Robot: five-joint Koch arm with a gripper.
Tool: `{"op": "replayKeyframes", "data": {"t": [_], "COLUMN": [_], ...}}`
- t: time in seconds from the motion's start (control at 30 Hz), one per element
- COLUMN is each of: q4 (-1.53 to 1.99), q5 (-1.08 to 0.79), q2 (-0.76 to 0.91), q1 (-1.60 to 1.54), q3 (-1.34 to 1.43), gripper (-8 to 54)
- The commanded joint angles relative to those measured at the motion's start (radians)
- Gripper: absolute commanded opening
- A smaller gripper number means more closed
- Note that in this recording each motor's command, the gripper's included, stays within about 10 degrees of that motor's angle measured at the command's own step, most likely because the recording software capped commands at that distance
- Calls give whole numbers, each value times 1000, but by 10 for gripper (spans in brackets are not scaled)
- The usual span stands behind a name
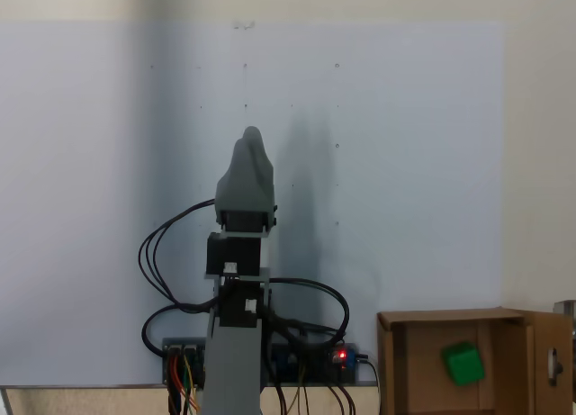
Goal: Grasp a green dice and put it in the bin.
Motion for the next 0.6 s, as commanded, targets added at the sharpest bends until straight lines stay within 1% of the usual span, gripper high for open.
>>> {"op": "replayKeyframes", "data": {"t": [0.0, 0.57], "q4": [-112, -112], "q5": [-12, -14], "q2": [106, 101], "q1": [-21, -18], "q3": [-11, 11], "gripper": [441, 446]}}
